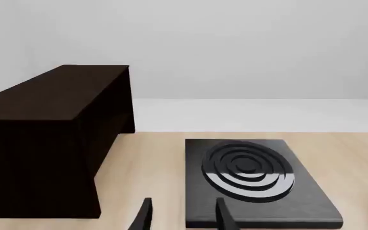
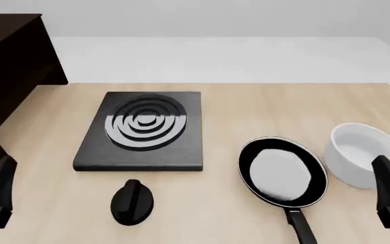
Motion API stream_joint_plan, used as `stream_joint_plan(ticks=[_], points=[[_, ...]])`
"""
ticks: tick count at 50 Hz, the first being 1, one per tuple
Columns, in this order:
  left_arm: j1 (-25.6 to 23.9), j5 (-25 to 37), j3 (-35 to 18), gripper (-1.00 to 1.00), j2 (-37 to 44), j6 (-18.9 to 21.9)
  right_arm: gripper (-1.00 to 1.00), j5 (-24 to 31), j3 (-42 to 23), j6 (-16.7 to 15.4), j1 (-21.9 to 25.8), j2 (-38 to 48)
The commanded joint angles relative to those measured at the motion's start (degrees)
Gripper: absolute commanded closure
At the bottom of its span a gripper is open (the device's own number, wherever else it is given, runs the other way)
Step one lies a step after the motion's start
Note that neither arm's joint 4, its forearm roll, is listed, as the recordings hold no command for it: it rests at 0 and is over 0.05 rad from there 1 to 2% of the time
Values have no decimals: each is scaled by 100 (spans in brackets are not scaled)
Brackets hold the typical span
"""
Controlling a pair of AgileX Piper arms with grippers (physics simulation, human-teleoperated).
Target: Put the frying pan under the cabinet shelf.
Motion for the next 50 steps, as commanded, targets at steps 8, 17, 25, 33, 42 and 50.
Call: stream_joint_plan(ticks=[8,17,25,33,42,50], points=[[77,-185,5,-100,162,-47,-100,41,-16,0,-29,-22],[-305,-264,-245,-100,273,435,-100,41,-16,0,-30,-23],[-286,-515,-472,-100,796,742,-100,41,-16,3,-30,-20],[-598,-846,-962,-100,1609,946,-100,41,-16,0,-30,-23],[-1357,-1635,-1376,-100,3132,1490,-100,41,-16,1,-31,-22],[-2198,-1956,-2048,-100,3851,2421,-100,41,-16,1,-31,-22]])
